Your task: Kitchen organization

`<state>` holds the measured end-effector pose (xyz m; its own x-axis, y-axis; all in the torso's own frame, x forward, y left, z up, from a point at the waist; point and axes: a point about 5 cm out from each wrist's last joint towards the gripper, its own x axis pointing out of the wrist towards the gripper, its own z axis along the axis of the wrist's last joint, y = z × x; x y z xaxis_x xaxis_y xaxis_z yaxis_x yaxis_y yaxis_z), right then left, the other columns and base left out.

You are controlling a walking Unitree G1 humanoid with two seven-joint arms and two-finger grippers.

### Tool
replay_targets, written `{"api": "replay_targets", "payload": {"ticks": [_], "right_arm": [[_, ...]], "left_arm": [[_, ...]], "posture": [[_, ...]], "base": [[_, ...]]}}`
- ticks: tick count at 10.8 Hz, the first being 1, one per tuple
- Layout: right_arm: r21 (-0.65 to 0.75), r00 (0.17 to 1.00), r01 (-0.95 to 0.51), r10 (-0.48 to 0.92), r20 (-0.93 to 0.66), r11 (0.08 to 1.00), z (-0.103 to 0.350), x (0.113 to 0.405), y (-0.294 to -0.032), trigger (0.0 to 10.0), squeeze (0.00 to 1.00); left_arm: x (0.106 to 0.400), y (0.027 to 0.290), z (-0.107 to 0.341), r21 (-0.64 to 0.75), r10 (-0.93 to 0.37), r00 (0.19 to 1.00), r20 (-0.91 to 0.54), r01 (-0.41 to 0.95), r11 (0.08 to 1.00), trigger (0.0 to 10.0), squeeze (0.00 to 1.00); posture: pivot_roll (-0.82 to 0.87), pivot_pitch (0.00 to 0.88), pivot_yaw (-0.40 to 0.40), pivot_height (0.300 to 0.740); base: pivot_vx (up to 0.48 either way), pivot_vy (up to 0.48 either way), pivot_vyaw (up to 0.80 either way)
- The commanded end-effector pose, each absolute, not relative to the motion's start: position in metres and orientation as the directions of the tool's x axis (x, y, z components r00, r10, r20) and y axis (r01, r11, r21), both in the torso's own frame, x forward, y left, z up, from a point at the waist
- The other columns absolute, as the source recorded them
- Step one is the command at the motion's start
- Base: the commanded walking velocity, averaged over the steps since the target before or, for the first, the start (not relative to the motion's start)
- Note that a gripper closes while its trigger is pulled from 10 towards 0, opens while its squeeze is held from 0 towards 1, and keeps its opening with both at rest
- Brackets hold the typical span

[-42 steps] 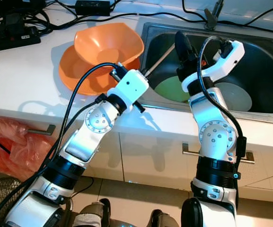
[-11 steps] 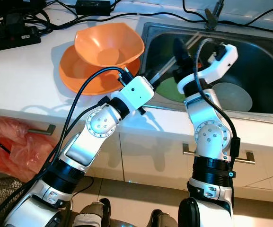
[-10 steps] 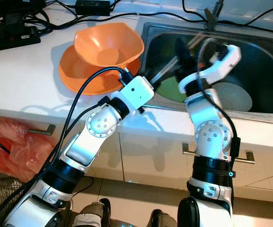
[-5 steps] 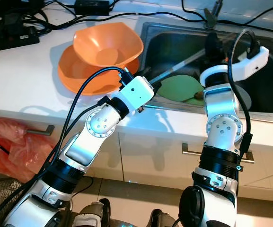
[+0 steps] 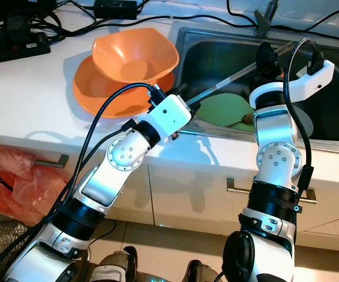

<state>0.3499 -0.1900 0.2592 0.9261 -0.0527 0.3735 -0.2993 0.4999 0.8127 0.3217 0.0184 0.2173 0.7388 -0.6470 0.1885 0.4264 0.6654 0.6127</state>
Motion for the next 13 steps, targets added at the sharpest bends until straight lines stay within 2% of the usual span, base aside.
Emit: {"api": "replay_targets", "payload": {"ticks": [1, 6, 7, 8, 11, 12, 13], "right_arm": [[0.811, 0.921, -0.301, -0.069, 0.384, 0.502, 0.264, 0.349, -0.193, 0.0, 0.0], [0.808, 0.92, -0.289, -0.083, 0.382, 0.514, 0.264, 0.35, -0.196, 0.0, 0.0], [0.839, 0.895, -0.156, -0.285, 0.343, 0.521, 0.26, 0.35, -0.237, 0.0, 0.0], [0.836, 0.894, -0.158, -0.282, 0.347, 0.526, 0.261, 0.35, -0.237, 0.0, 0.0], [0.829, 0.896, -0.151, -0.28, 0.345, 0.538, 0.259, 0.351, -0.236, 0.0, 0.0], [0.803, 0.894, -0.134, -0.279, 0.351, 0.58, 0.258, 0.352, -0.235, 0.3, 0.0], [0.79, 0.897, -0.12, -0.275, 0.346, 0.602, 0.257, 0.353, -0.234, 10.0, 0.0]], "left_arm": [[0.319, 0.016, 0.219, 0.614, -0.65, 0.733, 0.2, 0.424, 0.666, 10.0, 0.0], [0.319, 0.016, 0.219, 0.612, -0.65, 0.733, 0.2, 0.424, 0.667, 10.0, 0.0], [0.32, 0.027, 0.21, 0.594, -0.624, 0.763, 0.169, 0.426, 0.683, 10.0, 1.0], [0.32, 0.027, 0.21, 0.606, -0.623, 0.764, 0.167, 0.419, 0.676, 10.0, 0.0], [0.319, 0.027, 0.209, 0.604, -0.623, 0.764, 0.166, 0.421, 0.676, 10.0, 0.0], [0.319, 0.028, 0.208, 0.59, -0.622, 0.766, 0.164, 0.429, 0.684, 10.0, 0.0], [0.319, 0.028, 0.208, 0.573, -0.62, 0.767, 0.166, 0.437, 0.694, 10.0, 0.0]], "posture": [[0.21, 0.161, -0.034, 0.74], [0.21, 0.16, -0.035, 0.74], [0.21, 0.158, -0.035, 0.74], [0.21, 0.157, -0.035, 0.74], [0.21, 0.151, -0.034, 0.74], [0.21, 0.148, -0.034, 0.74], [0.21, 0.149, -0.034, 0.74]], "base": [[0.0, 0.0, 0.0], [0.0, 0.0, 0.0], [0.0, 0.0, 0.0], [0.0, 0.0, 0.0], [0.0, 0.0, 0.0], [0.0, 0.0, 0.0], [0.0, 0.0, 0.0]]}}
